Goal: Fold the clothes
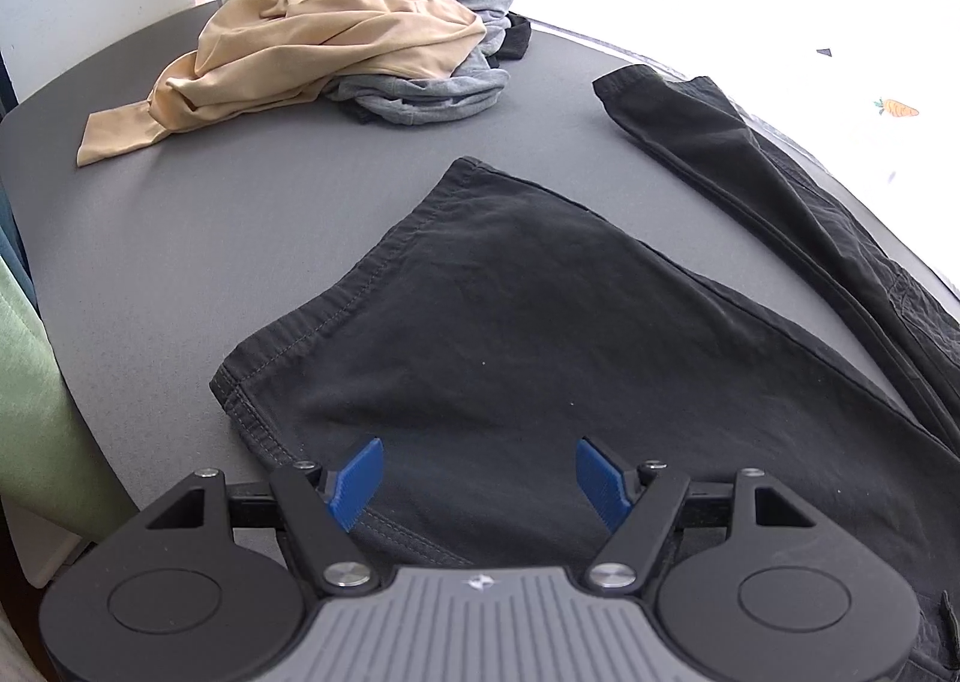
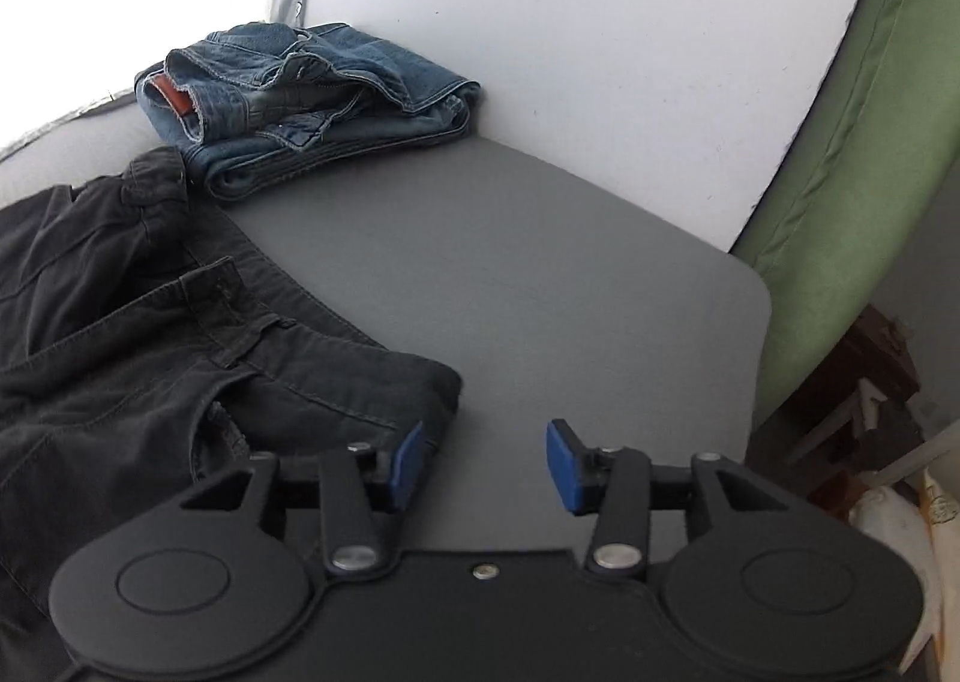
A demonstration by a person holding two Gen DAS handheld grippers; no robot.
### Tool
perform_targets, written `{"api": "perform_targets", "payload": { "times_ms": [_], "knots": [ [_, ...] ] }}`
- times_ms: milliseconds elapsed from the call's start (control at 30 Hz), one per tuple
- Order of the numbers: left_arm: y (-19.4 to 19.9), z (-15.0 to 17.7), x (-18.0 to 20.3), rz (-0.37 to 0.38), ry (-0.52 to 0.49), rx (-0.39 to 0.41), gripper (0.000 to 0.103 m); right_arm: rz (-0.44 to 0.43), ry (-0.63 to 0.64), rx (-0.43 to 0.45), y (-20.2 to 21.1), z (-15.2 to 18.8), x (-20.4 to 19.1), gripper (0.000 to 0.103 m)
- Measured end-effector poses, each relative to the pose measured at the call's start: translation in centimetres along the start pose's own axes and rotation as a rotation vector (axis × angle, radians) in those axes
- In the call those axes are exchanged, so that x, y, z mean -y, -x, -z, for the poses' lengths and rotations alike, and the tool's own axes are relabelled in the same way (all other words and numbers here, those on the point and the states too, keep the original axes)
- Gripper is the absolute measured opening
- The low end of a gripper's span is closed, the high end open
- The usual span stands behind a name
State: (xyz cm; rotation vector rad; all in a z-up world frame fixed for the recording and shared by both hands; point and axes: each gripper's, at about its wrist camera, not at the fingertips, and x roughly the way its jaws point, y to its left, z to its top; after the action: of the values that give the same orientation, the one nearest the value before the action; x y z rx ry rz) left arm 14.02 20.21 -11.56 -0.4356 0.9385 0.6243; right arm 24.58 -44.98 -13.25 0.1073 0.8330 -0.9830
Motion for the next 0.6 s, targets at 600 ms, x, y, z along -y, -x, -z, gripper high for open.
{"api": "perform_targets", "payload": {
  "times_ms": [600],
  "knots": [
    [-5.3, -2.6, -4.3, 0.014, -0.067, -0.072, 0.079, -0.610, 0.831, 0.399, 22.2, 13.7, -9.9, 0.083]
  ]
}}
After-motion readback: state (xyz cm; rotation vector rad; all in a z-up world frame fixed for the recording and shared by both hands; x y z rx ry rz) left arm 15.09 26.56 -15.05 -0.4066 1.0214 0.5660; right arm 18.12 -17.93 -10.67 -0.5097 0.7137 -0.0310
